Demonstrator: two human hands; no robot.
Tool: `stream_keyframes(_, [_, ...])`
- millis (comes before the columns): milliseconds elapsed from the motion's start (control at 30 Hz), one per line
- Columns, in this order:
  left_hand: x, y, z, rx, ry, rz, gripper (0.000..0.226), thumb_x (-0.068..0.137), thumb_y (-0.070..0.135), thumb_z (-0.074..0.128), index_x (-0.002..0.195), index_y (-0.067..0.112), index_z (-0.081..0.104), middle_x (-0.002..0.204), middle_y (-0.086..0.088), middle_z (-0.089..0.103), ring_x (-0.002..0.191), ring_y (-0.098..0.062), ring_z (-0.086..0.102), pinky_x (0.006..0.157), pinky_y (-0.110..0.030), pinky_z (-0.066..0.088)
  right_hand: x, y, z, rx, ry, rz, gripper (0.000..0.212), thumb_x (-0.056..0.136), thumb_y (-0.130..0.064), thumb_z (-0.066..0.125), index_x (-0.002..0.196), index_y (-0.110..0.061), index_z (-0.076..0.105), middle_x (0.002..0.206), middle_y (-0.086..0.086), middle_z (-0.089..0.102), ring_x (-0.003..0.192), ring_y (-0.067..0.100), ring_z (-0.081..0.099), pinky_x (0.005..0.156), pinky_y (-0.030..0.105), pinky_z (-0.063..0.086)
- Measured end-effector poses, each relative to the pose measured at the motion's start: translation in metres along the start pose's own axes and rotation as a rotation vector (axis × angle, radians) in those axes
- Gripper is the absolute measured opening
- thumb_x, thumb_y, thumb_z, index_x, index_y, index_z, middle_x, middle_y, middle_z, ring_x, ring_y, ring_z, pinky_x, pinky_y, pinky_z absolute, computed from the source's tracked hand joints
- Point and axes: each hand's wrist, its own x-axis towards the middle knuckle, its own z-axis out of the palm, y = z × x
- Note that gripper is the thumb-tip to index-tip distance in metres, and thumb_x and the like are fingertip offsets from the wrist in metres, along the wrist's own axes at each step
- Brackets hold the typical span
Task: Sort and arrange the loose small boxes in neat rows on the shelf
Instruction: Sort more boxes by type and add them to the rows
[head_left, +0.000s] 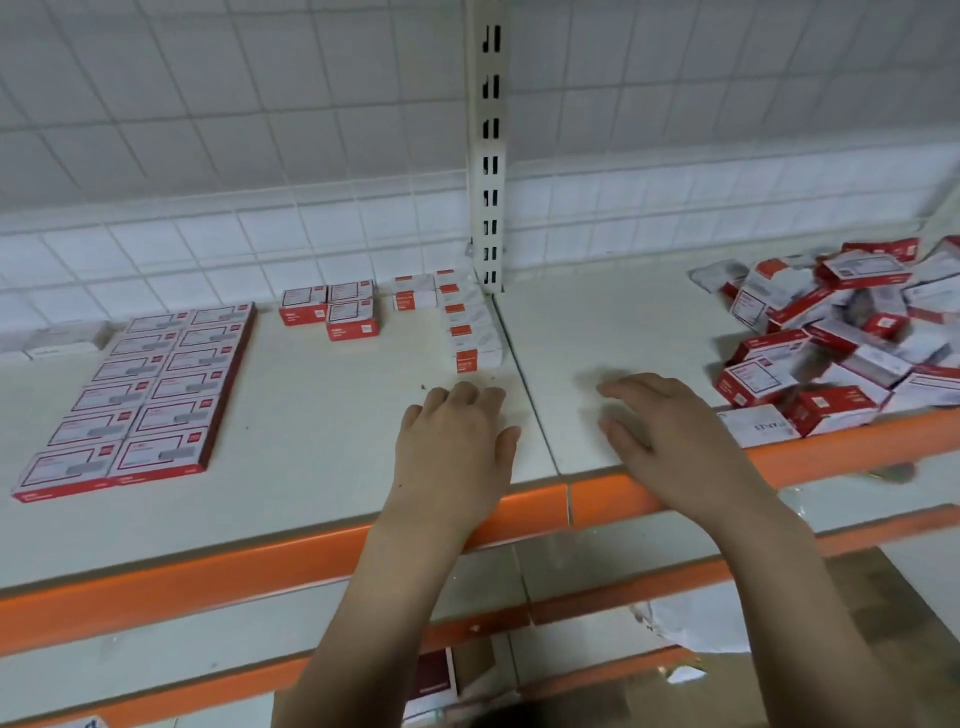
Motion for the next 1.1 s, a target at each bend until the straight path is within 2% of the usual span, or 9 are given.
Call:
stream_keyframes(233, [0.015, 0.039, 0.012, -0.088, -0.010, 0.135, 0.041, 0.096, 0.038, 0.039, 0.134, 0.024, 0.043, 0.128, 0.003, 0.049, 0.117, -0.019, 0.044, 0.096, -0.031, 0.035, -0.025, 0.036, -0.018, 0.006, 0.057, 0.118, 0.036, 0.089, -0.018, 0.055, 0.124, -0.012, 0.056, 0.122, 0.007, 0.056, 0.114, 0.026, 0.049, 0.087, 0.021, 0.031])
stream_keyframes(433, [0.030, 0.088, 0.023, -0.088, -0.041, 0.212, 0.042, 0.096, 0.039, 0.038, 0.135, 0.023, 0.042, 0.132, 0.003, 0.047, 0.120, -0.019, 0.041, 0.098, -0.032, 0.033, -0.043, 0.078, -0.039, -0.002, 0.134, 0.155, 0.035, 0.088, -0.014, 0.058, 0.123, -0.011, 0.058, 0.115, 0.008, 0.059, 0.107, 0.027, 0.052, 0.087, 0.029, 0.040])
stream_keyframes(700, [0.052, 0.159, 0.036, -0.092, -0.006, 0.170, 0.040, 0.095, 0.039, 0.041, 0.131, 0.023, 0.046, 0.128, 0.001, 0.050, 0.117, -0.022, 0.045, 0.096, -0.034, 0.038, -0.048, 0.140, -0.076, -0.052, 0.131, 0.104, 0.036, 0.090, -0.022, 0.055, 0.126, -0.019, 0.055, 0.126, 0.000, 0.054, 0.120, 0.022, 0.044, 0.093, 0.022, 0.031])
stream_keyframes(800, [0.062, 0.184, 0.039, -0.108, 0.036, 0.166, 0.041, 0.094, 0.039, 0.042, 0.131, 0.022, 0.047, 0.126, 0.000, 0.052, 0.115, -0.022, 0.046, 0.094, -0.035, 0.039, -0.053, 0.162, -0.083, -0.085, 0.123, 0.098, 0.036, 0.091, -0.023, 0.054, 0.126, -0.015, 0.055, 0.127, 0.003, 0.055, 0.119, 0.022, 0.045, 0.096, 0.024, 0.031])
stream_keyframes(933, [0.086, 0.210, 0.038, -0.096, 0.094, 0.179, 0.040, 0.094, 0.035, 0.045, 0.129, 0.018, 0.049, 0.124, -0.003, 0.054, 0.114, -0.024, 0.048, 0.093, -0.036, 0.040, -0.058, 0.184, -0.089, -0.059, 0.124, 0.066, 0.032, 0.091, -0.022, 0.054, 0.121, -0.013, 0.058, 0.120, 0.005, 0.058, 0.112, 0.023, 0.049, 0.093, 0.023, 0.033])
stream_keyframes(1100, [0.125, 0.231, 0.040, -0.057, 0.035, 0.151, 0.041, 0.093, 0.037, 0.047, 0.128, 0.017, 0.050, 0.122, -0.005, 0.054, 0.115, -0.025, 0.047, 0.093, -0.037, 0.040, -0.060, 0.200, -0.097, -0.058, 0.118, 0.056, 0.037, 0.092, -0.024, 0.050, 0.128, -0.017, 0.053, 0.120, 0.001, 0.056, 0.112, 0.019, 0.049, 0.096, 0.030, 0.040])
